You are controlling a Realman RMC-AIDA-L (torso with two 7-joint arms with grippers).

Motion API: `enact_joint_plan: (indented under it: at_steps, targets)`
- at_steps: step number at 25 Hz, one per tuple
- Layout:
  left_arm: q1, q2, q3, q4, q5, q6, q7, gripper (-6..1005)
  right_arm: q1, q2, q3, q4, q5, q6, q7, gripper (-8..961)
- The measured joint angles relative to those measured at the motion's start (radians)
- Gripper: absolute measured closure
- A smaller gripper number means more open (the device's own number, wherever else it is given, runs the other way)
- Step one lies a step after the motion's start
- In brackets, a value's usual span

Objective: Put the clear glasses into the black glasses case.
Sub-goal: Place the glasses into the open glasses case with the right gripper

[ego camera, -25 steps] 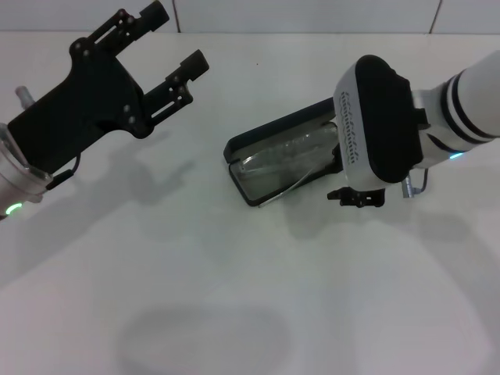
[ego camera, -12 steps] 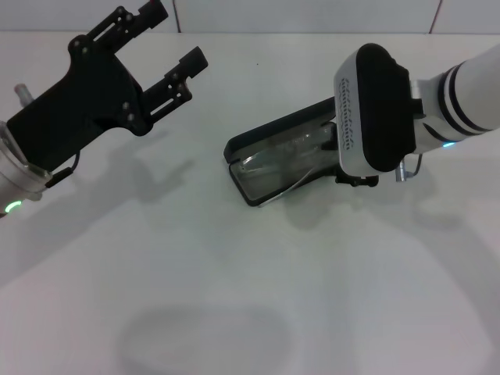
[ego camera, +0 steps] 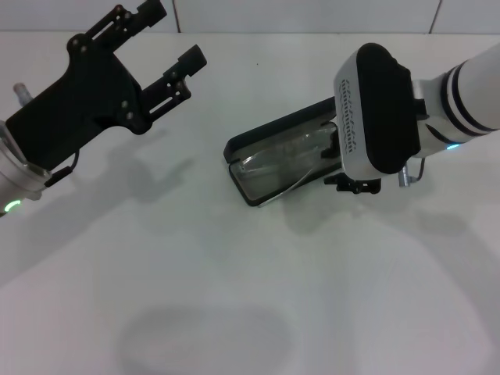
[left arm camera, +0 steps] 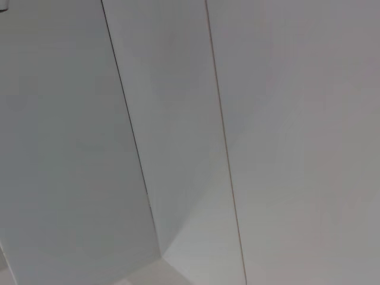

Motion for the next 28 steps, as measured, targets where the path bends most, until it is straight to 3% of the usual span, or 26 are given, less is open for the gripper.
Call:
enact_joint_plan:
  at_steps: [13, 28]
  targets:
    - [-0.006, 0.000, 0.000, 0.000, 0.003, -0.002, 0.001, 296, 0.059, 0.001, -0.081, 0.113, -0.009, 0.078, 0.017, 619]
    - [-0.006, 0.003, 0.000, 0.001, 0.002, -0.003, 0.006, 296, 0.036, 0.001, -0.084, 0.113, -0.009, 0.208, 0.027, 619]
